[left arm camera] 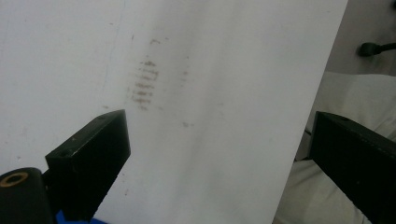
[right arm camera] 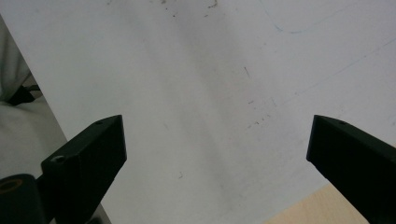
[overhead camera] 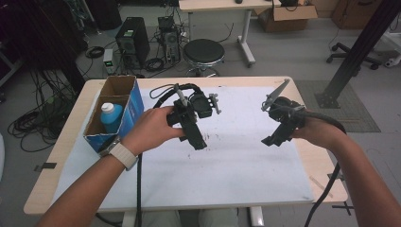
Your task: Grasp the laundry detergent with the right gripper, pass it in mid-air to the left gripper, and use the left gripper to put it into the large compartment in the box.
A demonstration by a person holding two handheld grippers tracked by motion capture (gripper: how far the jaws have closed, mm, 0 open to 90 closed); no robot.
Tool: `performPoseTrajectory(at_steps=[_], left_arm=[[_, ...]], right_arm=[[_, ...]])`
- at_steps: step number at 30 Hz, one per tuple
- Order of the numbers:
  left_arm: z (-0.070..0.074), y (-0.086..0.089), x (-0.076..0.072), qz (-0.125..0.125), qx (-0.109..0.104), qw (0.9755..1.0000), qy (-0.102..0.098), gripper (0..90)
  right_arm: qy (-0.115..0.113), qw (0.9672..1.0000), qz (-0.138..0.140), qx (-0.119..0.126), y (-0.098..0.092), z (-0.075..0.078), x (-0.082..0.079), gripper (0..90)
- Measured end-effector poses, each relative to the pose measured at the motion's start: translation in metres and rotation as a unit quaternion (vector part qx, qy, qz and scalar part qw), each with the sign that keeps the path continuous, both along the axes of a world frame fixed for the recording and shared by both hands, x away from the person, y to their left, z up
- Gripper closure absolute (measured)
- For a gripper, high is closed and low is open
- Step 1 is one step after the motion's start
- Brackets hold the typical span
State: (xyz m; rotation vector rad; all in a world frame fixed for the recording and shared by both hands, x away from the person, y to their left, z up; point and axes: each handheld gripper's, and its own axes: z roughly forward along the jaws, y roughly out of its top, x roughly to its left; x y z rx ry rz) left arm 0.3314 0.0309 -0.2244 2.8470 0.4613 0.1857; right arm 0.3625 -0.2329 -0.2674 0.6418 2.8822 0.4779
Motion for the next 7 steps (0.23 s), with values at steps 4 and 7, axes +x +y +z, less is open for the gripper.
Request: performPoseTrajectory(at_steps=[4, 7], left_arm=[[-0.0001, -0.0003, 0.0002, -0.001, 0.001, 1.0000, 0.001, 6.4], [0.0003, -0.0004, 0.0007, -0.002, 0.003, 1.0000, 0.002, 6.4]], right_arm=[[-0.002, 1.0000, -0.001, 0.001, -0.0010, -0.0004, -0.0010, 4.5], [-0.002, 1.0000, 0.001, 0.001, -0.0017, -0.0002, -0.0014, 4.6]])
